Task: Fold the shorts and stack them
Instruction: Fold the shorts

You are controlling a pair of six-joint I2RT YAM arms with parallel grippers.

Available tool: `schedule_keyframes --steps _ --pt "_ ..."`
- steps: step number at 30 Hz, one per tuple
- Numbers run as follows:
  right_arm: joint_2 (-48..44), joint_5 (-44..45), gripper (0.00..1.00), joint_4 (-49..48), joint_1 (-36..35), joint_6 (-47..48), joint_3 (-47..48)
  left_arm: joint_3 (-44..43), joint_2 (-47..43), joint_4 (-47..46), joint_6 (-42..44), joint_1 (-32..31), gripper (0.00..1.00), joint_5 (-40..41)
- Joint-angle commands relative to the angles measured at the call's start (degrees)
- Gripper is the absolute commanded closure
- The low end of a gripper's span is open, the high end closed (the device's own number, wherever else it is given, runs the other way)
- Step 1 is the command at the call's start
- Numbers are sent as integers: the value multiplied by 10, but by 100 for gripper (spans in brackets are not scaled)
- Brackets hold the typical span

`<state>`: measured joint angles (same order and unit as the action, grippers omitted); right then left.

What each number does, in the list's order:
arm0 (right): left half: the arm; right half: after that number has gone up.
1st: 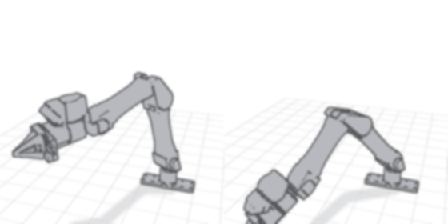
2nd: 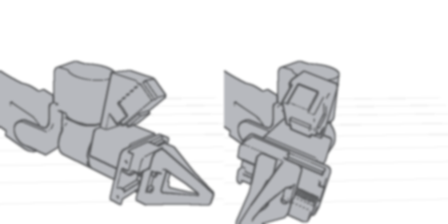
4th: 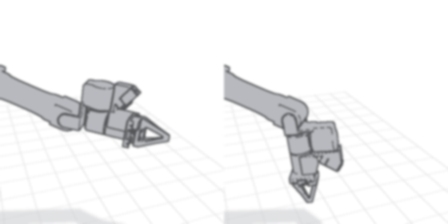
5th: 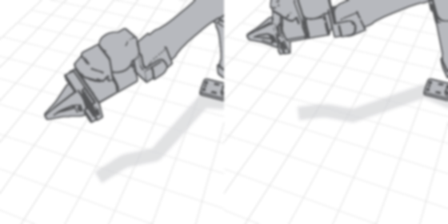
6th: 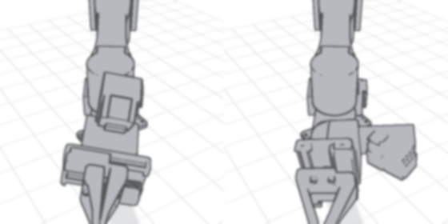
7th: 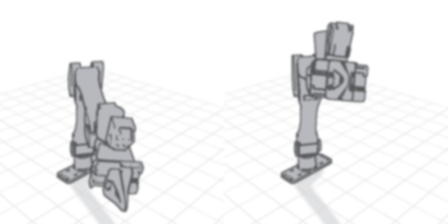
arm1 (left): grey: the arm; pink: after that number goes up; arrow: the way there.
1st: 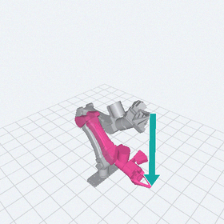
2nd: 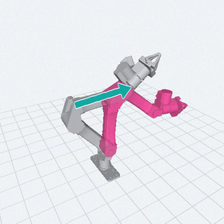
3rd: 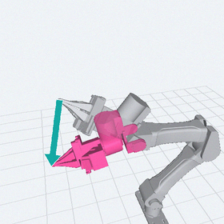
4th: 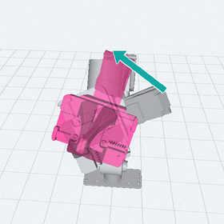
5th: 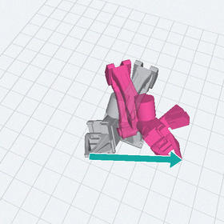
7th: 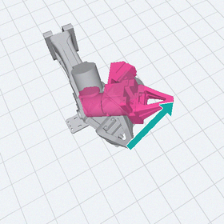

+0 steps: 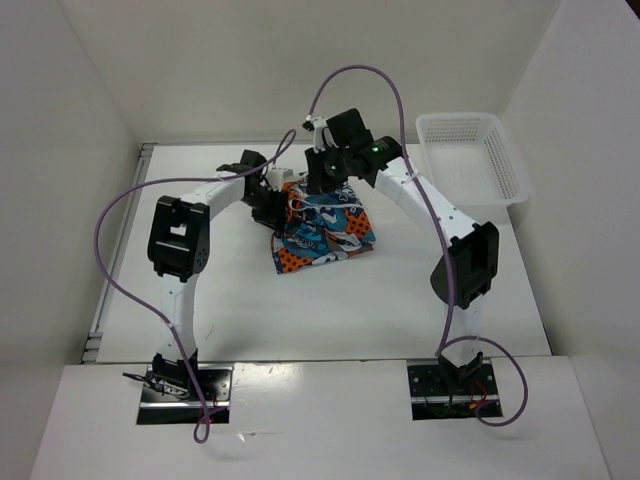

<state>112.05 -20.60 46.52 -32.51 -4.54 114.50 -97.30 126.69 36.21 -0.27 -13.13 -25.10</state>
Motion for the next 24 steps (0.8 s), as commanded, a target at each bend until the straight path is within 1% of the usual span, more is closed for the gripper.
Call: schedule_keyframes --steps 1,2,3,4,5,7,10,11,12,13,15,18,21,22,24 --pt "-12 171 90 -74 -3 -1 -52 -19 -26 30 3 10 56 15" --pt "-3 188 96 -82 -3 -1 -67 -19 -26 36 3 15 54 15" --pt "17 201 100 -82 -3 -1 -67 -25 -34 47 3 15 53 15" --pt "27 216 100 -82 -3 -1 -74 -25 -43 53 3 15 51 15" --pt "35 216 100 -89 -3 -1 -74 -25 -43 53 3 15 51 15" --pt "54 221 100 -109 -3 -1 -79 -25 -57 66 3 21 48 15" --pt "78 234 100 -129 -3 4 -74 -25 -70 78 3 21 46 22" --pt "84 227 100 -129 -3 9 -74 -25 -70 83 3 21 43 22" --pt "90 213 100 -129 -3 9 -74 -25 -70 84 3 21 43 29" --pt "95 175 100 -123 -3 19 -74 -25 -75 90 3 21 43 29" --pt "95 149 100 -122 -15 38 -88 -25 -75 90 3 26 41 49" --pt "72 108 100 -117 -46 60 -137 -33 -81 103 3 32 41 69" --pt "52 108 100 -151 -71 57 -213 -75 -87 116 3 48 41 74" --pt "47 108 100 -171 -77 51 -224 -108 -87 121 3 54 41 74" --pt "60 115 100 -188 -77 33 -231 -147 -87 138 3 54 41 59"
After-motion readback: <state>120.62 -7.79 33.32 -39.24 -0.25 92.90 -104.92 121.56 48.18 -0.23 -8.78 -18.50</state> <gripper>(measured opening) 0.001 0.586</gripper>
